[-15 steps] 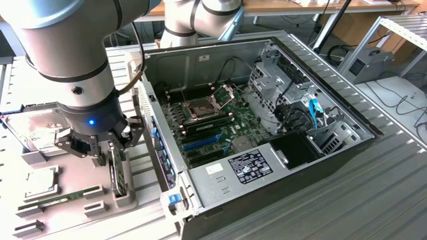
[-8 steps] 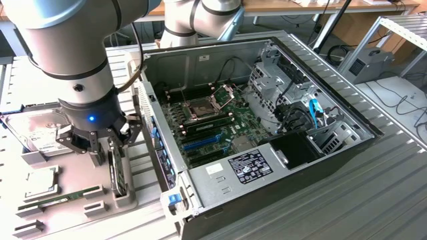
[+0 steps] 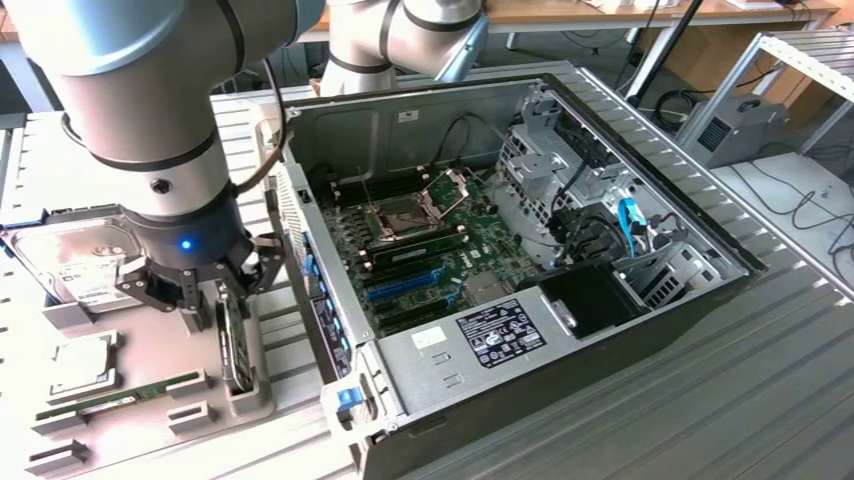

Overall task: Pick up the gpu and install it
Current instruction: 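Pick up the gpu and move the gpu toward the slot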

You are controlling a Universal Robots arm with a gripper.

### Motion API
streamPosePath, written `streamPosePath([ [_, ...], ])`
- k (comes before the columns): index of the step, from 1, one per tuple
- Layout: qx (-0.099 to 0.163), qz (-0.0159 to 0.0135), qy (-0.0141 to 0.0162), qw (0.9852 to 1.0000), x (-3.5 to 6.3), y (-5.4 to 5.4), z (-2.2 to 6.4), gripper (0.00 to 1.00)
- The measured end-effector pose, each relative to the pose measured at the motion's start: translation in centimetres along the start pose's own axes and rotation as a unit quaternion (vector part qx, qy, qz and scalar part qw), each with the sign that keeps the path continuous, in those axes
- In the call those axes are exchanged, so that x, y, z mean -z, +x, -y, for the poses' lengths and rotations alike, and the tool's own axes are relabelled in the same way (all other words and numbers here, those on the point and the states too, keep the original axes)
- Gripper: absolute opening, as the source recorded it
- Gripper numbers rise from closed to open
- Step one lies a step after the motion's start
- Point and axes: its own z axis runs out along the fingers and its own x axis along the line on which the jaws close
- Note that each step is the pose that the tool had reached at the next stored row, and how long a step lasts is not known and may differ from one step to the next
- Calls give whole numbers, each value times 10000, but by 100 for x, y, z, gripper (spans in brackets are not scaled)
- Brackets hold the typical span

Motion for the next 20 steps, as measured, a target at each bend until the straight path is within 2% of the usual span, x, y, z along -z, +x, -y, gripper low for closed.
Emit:
streamPosePath([
  [7, 1, -19, 2, 10000, -93, 2, -1, 42],
  [13, 1, -18, 2, 10000, -94, 1, -2, 42],
  [14, 1, -18, 2, 10000, -93, 2, -2, 41],
  [16, 1, -18, 2, 10000, -93, 1, -2, 29],
  [20, 1, -18, 2, 10000, -93, 2, -2, 29],
])
